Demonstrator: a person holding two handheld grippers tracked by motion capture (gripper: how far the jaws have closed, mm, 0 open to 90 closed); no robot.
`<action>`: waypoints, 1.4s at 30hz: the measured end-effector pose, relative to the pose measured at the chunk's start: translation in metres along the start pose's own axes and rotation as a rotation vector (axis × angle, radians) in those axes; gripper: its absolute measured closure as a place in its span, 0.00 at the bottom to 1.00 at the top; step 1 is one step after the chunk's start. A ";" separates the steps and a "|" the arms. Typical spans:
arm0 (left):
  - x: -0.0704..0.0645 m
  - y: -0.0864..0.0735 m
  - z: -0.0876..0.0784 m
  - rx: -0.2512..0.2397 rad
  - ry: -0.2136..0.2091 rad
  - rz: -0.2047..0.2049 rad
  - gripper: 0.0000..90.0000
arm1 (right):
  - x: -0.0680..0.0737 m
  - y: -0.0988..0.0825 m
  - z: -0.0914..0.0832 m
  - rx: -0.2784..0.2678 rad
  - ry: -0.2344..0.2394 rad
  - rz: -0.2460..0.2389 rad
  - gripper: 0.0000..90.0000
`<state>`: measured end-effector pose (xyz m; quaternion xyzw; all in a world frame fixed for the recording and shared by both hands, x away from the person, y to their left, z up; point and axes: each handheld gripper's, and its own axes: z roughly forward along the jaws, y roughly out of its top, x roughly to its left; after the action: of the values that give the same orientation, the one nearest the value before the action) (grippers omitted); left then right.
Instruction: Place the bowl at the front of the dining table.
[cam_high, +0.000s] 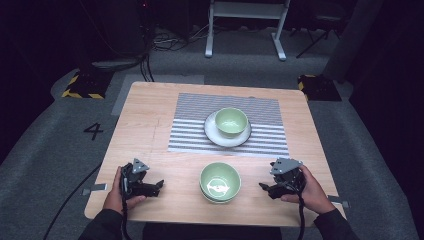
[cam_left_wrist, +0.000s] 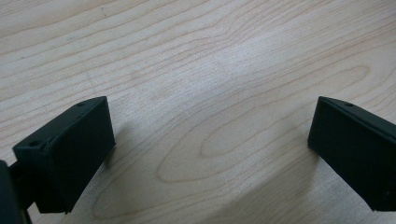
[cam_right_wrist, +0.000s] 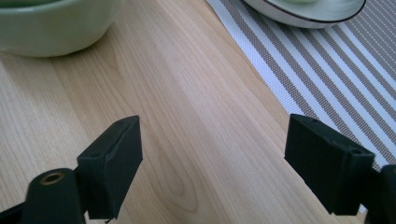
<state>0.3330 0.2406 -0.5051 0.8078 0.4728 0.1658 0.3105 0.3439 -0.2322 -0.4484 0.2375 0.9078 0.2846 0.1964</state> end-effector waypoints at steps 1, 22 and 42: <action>0.000 0.000 0.000 -0.001 0.000 -0.001 0.00 | 0.000 0.000 0.000 0.000 0.000 0.000 0.21; 0.000 0.000 0.000 0.001 -0.002 0.003 0.00 | -0.011 -0.046 0.002 -0.043 -0.013 0.139 0.20; 0.000 0.000 0.000 0.001 -0.002 0.002 0.00 | -0.032 -0.093 -0.008 -0.110 -0.049 0.353 0.22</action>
<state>0.3337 0.2406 -0.5050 0.8086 0.4715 0.1651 0.3106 0.3359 -0.3201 -0.4920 0.3888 0.8300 0.3581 0.1782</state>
